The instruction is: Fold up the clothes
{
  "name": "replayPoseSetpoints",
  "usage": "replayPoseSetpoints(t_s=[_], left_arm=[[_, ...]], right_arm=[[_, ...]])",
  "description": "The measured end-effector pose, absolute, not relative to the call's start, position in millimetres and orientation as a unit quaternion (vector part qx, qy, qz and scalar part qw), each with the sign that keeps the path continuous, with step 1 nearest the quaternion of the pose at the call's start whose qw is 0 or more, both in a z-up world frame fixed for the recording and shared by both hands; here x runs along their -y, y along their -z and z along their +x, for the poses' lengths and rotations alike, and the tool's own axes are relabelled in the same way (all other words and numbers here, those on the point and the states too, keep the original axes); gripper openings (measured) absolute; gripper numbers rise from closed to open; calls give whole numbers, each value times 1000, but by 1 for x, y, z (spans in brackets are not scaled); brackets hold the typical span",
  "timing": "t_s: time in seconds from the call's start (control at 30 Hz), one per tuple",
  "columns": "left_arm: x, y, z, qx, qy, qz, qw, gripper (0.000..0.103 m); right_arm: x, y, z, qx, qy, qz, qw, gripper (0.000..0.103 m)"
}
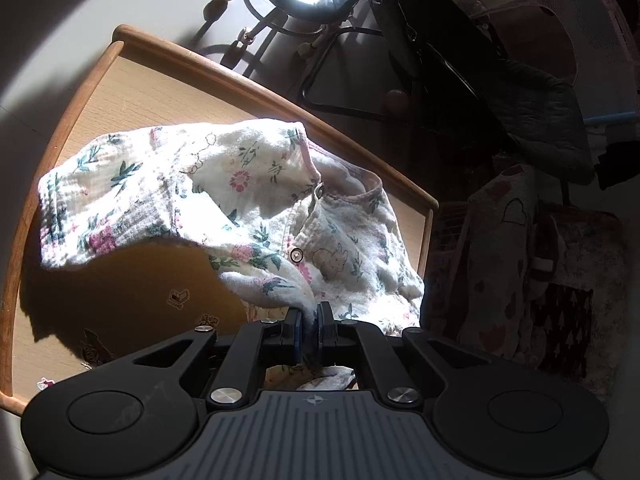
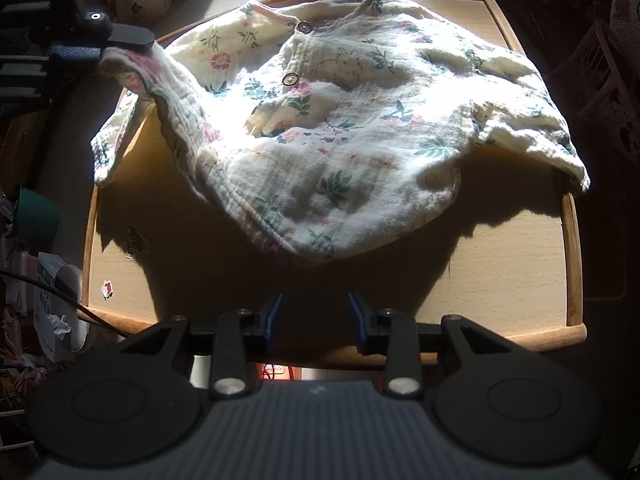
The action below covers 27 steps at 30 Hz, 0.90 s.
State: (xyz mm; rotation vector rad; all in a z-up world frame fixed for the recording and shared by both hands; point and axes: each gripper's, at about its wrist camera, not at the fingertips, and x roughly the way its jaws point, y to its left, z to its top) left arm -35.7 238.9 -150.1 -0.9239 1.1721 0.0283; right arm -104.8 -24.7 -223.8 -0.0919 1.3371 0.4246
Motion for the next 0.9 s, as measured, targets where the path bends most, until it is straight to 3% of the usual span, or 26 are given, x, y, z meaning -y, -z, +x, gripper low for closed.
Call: replayPoseSetpoints(t_s=[0.47, 0.53, 0.67, 0.9], left_arm=[[-232, 150, -31, -533, 1, -430, 729, 6], [-235, 152, -31, -533, 1, -429, 729, 6], [-240, 154, -32, -535, -2, -427, 729, 6], [-244, 159, -33, -543, -10, -413, 731, 6]], right_arm=[[-23, 236, -111, -506, -109, -129, 846, 35], [-21, 234, -104, -496, -101, -123, 853, 30], [-14, 233, -90, -505, -105, -112, 849, 7], [1, 226, -74, -539, -134, -121, 823, 4]])
